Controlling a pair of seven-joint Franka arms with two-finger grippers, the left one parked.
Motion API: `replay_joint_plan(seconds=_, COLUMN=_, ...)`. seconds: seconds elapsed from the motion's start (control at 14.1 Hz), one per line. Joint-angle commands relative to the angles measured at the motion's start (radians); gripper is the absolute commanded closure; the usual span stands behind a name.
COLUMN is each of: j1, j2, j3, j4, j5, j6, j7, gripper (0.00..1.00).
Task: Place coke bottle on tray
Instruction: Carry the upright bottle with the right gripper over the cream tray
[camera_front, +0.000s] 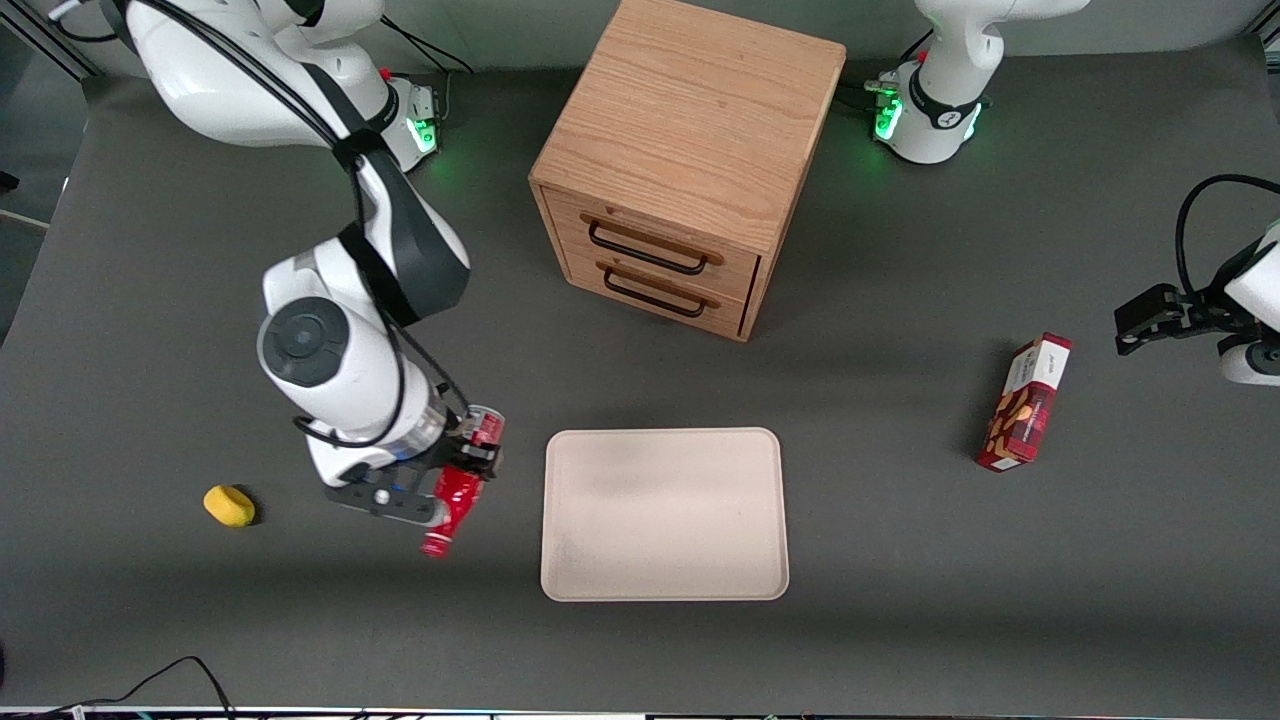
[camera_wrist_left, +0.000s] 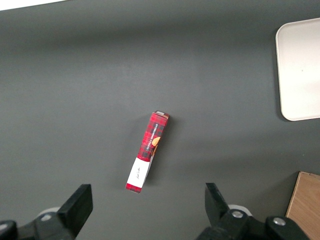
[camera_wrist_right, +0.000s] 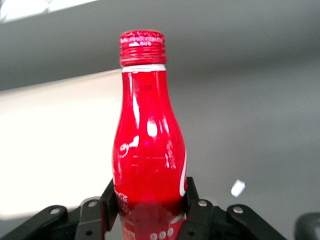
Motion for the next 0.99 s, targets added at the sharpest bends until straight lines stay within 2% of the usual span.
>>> replay_joint_plan(seconds=0.0, j1=0.035, j2=0.170, j3=-0.011, j4=0.182, j5=0.071, j6=-0.018, j7=-0.208, gripper=0.91)
replay_joint_plan(seconds=0.07, j1=0.049, j2=0.198, j3=-0.011, j4=0.187, j5=0.106, j6=-0.012, j7=-0.208, gripper=0.93)
replay_joint_plan(seconds=0.21, j1=0.062, j2=0.249, j3=-0.014, j4=0.199, j5=0.119, j6=-0.007, j7=-0.207, gripper=1.00)
replay_joint_plan(seconds=0.42, j1=0.062, j2=0.312, j3=-0.017, j4=0.198, j5=0.170, j6=0.068, j7=-0.187, gripper=1.00)
replay_joint_plan(seconds=0.78, j1=0.070, j2=0.388, j3=-0.020, j4=0.199, j5=0.173, j6=0.172, j7=-0.169, gripper=1.00)
replay_joint_plan(seconds=0.85, j1=0.070, j2=0.398, j3=-0.020, j4=0.199, j5=0.173, j6=0.185, j7=-0.170, gripper=0.98)
replay_joint_plan(seconds=0.92, j1=0.070, j2=0.407, j3=-0.023, j4=0.199, j5=0.173, j6=0.200, j7=-0.170, gripper=0.92)
